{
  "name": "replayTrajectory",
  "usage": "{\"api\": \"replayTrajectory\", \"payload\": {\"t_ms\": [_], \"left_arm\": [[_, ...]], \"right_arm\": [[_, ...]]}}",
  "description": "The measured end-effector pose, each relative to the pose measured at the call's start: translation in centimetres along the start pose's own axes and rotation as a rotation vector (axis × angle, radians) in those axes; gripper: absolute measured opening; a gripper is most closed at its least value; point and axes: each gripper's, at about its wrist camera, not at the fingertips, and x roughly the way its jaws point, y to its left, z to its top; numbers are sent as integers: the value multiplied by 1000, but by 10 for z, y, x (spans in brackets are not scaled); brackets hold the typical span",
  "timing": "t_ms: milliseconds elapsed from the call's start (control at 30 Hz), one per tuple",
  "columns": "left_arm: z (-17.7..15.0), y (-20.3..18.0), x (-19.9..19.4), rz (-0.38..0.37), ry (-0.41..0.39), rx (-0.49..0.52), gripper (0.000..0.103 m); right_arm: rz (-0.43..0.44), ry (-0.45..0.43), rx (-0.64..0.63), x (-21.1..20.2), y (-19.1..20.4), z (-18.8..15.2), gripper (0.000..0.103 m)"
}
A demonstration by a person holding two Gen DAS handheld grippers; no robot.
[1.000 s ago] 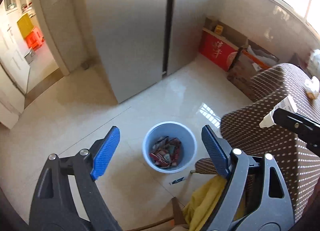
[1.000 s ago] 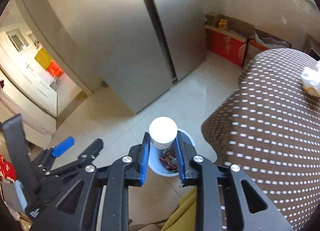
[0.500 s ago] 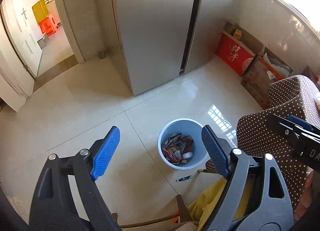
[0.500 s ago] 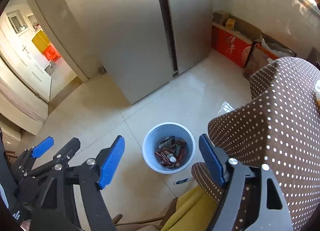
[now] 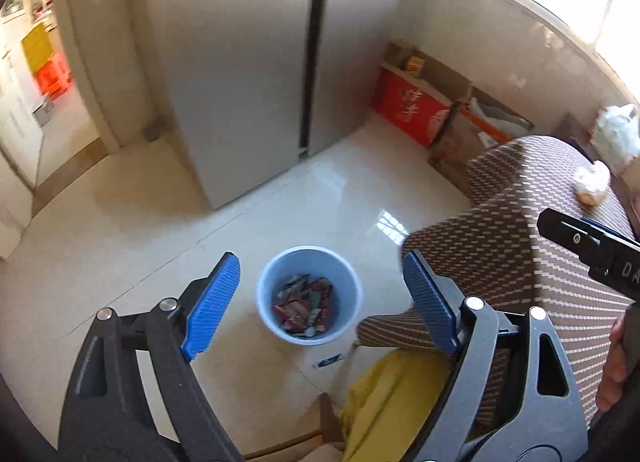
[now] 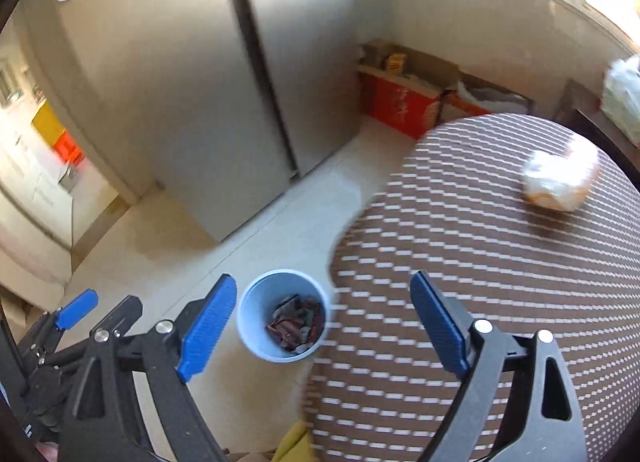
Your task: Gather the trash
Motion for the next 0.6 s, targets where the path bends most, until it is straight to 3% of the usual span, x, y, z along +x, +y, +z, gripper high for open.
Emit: {"api": "replayTrajectory", "payload": {"t_ms": [233, 367, 600], "left_arm": [[11, -54, -7, -76, 3, 47, 83], [18, -88, -12, -132, -2, 77, 84], [26, -160, -10, -252, 31, 146, 85]], "right_arm": [[-67, -41, 117, -25, -92, 8, 89], [-94, -66, 260, -39, -160, 13, 89], [-123, -71, 445, -47, -247, 30, 90]]}}
